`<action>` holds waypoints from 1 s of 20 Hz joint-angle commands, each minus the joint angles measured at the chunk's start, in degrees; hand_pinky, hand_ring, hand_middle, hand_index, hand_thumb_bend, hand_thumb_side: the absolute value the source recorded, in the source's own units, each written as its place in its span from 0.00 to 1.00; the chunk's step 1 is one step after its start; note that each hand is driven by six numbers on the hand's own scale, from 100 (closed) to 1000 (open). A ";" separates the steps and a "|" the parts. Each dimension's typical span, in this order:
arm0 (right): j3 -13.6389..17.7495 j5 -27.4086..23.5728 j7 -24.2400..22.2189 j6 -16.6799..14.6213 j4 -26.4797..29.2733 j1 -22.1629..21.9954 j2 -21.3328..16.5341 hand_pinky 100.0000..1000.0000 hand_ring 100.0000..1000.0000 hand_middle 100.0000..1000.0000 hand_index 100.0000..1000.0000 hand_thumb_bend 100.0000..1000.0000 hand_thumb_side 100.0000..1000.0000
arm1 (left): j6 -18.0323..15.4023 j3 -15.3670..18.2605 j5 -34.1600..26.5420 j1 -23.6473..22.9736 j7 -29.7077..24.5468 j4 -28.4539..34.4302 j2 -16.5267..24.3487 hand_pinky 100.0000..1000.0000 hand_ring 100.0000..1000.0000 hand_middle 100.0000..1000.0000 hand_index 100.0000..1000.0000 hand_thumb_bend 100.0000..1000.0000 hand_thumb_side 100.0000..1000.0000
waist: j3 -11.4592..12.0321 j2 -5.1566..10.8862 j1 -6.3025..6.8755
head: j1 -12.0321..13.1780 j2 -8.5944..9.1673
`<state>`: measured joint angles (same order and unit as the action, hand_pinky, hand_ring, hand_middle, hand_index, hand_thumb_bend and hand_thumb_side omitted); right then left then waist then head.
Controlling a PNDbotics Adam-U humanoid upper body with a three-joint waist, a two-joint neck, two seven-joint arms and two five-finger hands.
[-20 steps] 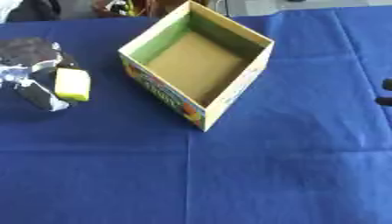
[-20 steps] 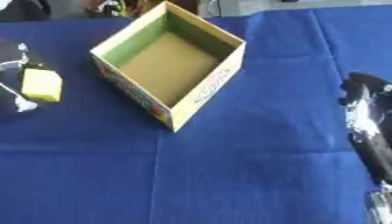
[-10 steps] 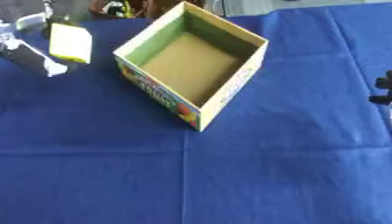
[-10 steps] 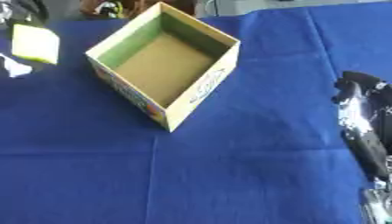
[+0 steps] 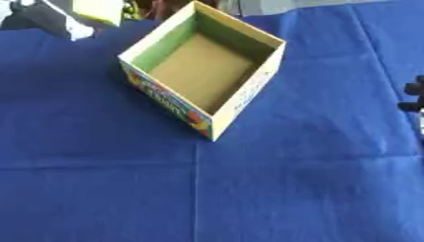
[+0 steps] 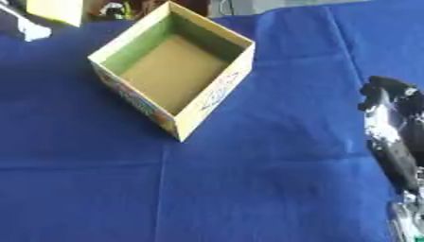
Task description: Pick up objects on the table and place them in the box.
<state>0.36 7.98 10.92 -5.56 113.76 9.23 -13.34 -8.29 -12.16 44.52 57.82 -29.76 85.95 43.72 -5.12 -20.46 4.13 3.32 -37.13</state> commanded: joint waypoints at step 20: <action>-0.91 0.01 -1.79 -0.49 0.83 2.60 -0.76 0.63 0.77 0.56 0.73 0.00 0.53 | -5.20 -1.43 9.50 12.73 9.28 -25.09 -18.06 0.00 0.10 0.20 0.39 0.00 0.23 | -5.17 -1.18 1.01 | -0.12 5.35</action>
<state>-0.43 7.96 9.41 -5.94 113.76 11.27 -13.44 -13.03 -13.91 53.42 68.82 -21.45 61.59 25.39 -10.33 -22.84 5.37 3.37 -32.61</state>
